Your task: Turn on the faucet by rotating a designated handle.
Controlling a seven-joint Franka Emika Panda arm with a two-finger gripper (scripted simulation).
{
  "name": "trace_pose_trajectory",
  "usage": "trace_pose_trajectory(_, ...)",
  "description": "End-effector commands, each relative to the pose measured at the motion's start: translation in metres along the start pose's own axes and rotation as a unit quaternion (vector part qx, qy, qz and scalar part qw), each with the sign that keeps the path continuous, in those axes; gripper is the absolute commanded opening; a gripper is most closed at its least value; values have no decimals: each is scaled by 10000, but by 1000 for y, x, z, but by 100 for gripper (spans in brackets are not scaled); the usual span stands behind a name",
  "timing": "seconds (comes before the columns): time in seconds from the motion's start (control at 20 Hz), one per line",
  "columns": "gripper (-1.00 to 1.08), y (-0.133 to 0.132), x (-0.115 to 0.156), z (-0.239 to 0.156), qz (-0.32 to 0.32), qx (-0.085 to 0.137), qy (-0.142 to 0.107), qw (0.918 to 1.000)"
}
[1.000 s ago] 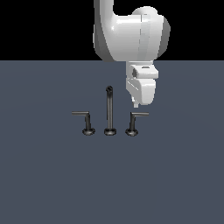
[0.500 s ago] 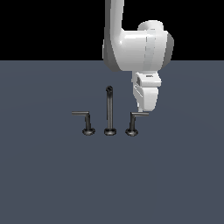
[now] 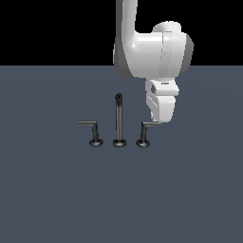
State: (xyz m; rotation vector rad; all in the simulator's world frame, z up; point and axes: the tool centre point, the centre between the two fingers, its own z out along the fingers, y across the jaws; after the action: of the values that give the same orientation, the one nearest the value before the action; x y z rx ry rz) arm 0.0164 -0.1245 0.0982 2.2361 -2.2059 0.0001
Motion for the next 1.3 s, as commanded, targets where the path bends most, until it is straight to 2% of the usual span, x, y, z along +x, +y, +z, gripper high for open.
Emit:
trace_pose_trajectory(0.0,-100,8,4,0,3,0,0,10000)
trace_pose_trajectory(0.25,-100,25,13,0,6,2,-3,10000)
trace_pose_trajectory(0.35,-100,16,6,0,-42,51,-5,10000)
trace_pose_trajectory(1.1,-100,69,-1,0,0,8,-3,10000)
trace_pose_trajectory(1.25,-100,64,-2,0,7,51,8,10000)
